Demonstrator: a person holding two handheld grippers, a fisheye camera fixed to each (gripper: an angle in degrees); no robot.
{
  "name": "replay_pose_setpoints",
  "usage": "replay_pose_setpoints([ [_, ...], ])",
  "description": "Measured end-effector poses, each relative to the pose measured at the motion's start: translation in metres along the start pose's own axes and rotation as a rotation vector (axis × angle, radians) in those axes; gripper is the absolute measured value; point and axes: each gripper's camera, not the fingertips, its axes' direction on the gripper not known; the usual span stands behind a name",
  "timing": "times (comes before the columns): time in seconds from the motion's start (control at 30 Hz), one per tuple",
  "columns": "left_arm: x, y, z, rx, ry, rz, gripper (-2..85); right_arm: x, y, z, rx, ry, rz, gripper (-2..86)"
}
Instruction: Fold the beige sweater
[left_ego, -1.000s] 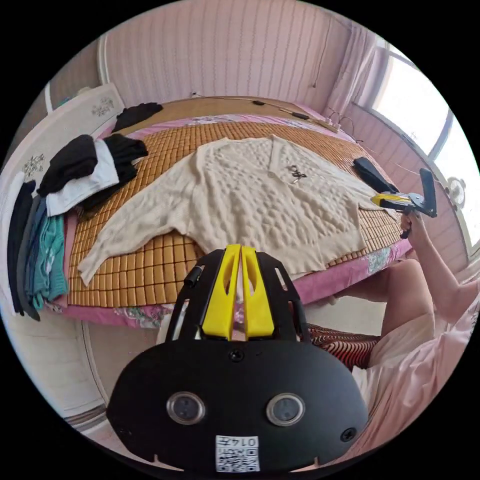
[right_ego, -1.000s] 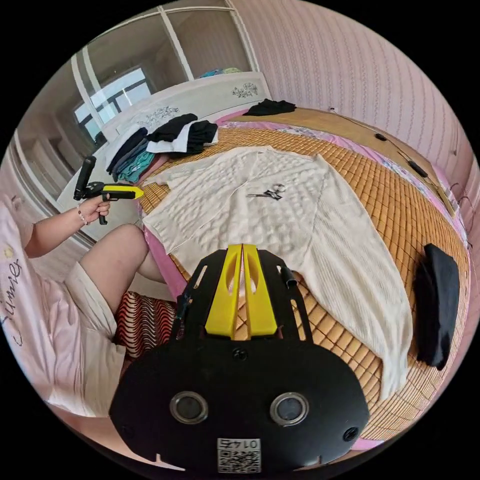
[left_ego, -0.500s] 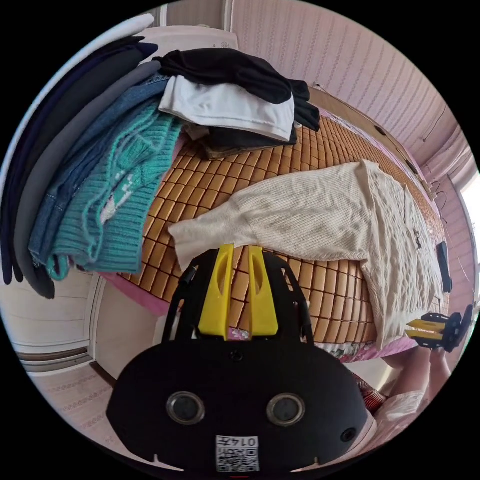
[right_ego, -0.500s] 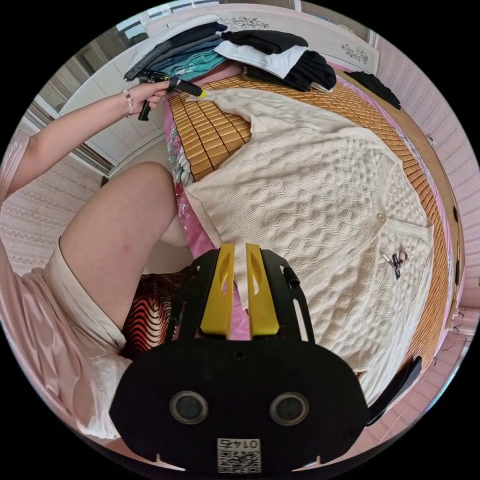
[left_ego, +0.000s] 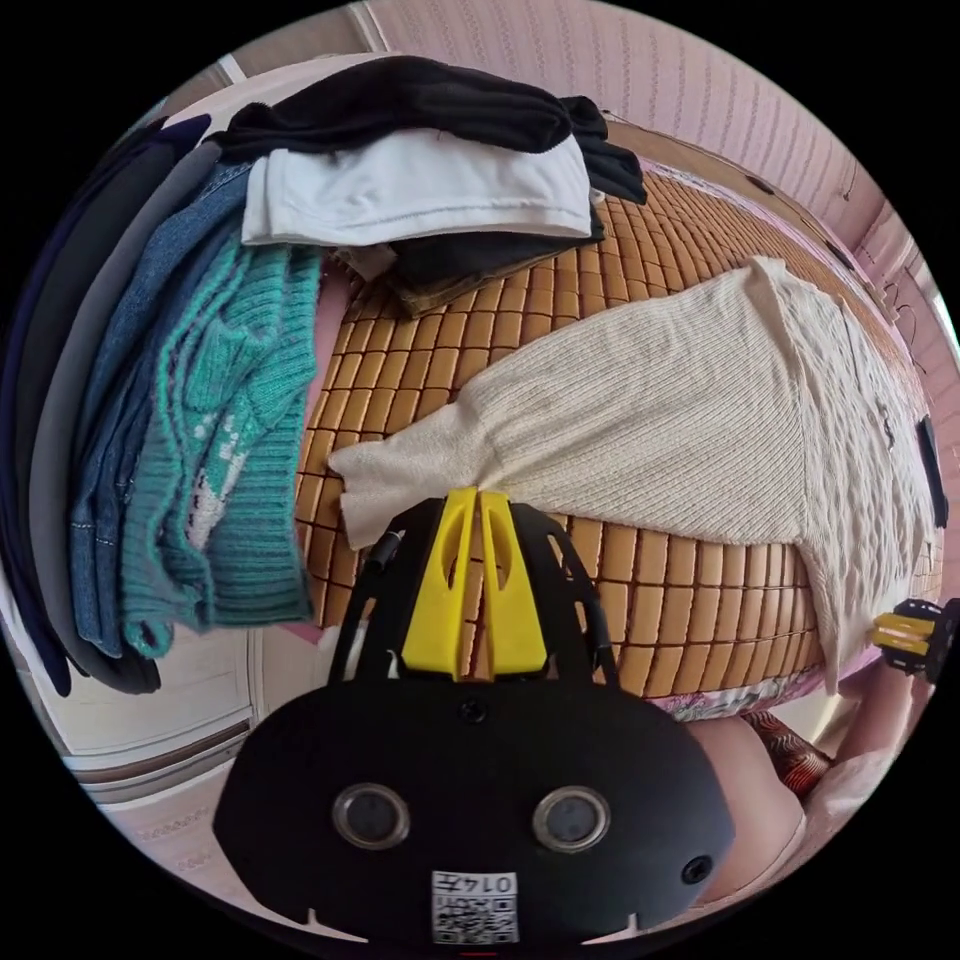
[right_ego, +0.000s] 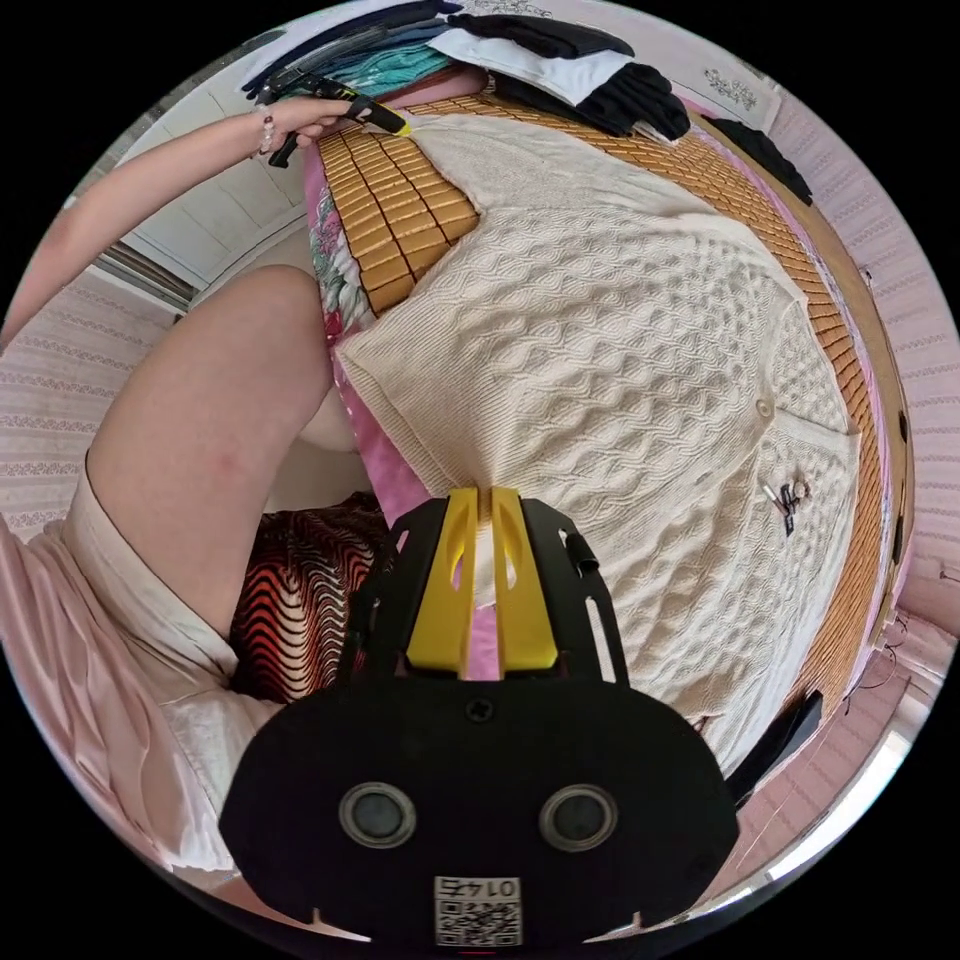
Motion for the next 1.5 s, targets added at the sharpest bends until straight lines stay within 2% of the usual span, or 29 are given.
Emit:
replay_pose_setpoints([
  [0.13,-0.007,0.007,-0.033,0.064,0.003,0.015,-0.6,0.009,-0.012,-0.003,0.054,-0.131,0.030,6.0],
  [0.2,0.006,0.012,-0.062,0.139,-0.015,0.117,-0.6,0.023,-0.020,-0.012,0.115,-0.211,0.034,6.1],
  [0.3,0.029,0.005,-0.083,0.176,-0.001,0.246,-0.4,0.055,-0.041,-0.018,0.144,-0.169,0.049,6.0],
  [0.47,0.060,-0.017,-0.096,0.195,0.071,0.348,0.1,0.098,-0.092,-0.030,0.181,-0.173,0.041,4.5],
  [0.57,0.081,-0.024,-0.097,0.199,0.019,0.427,0.9,0.097,-0.119,-0.038,0.238,-0.120,0.006,5.0],
  [0.67,0.083,-0.027,-0.098,0.204,0.058,0.450,3.0,0.086,-0.151,-0.034,0.234,-0.059,-0.052,7.3],
  [0.77,0.071,-0.025,-0.098,0.196,0.096,0.438,4.8,0.072,-0.186,-0.029,0.236,-0.036,-0.123,7.8],
  [1.03,0.000,0.000,-0.093,0.162,0.050,0.336,7.2,0.028,-0.292,-0.029,0.254,0.007,-0.287,8.5],
  [1.3,-0.096,0.034,-0.065,0.108,0.089,0.052,8.4,-0.027,-0.402,-0.016,0.167,0.027,-0.424,10.2],
  [1.5,-0.124,0.040,-0.038,0.078,0.193,-0.118,11.7,-0.050,-0.440,0.002,0.128,0.052,-0.408,11.1],
])
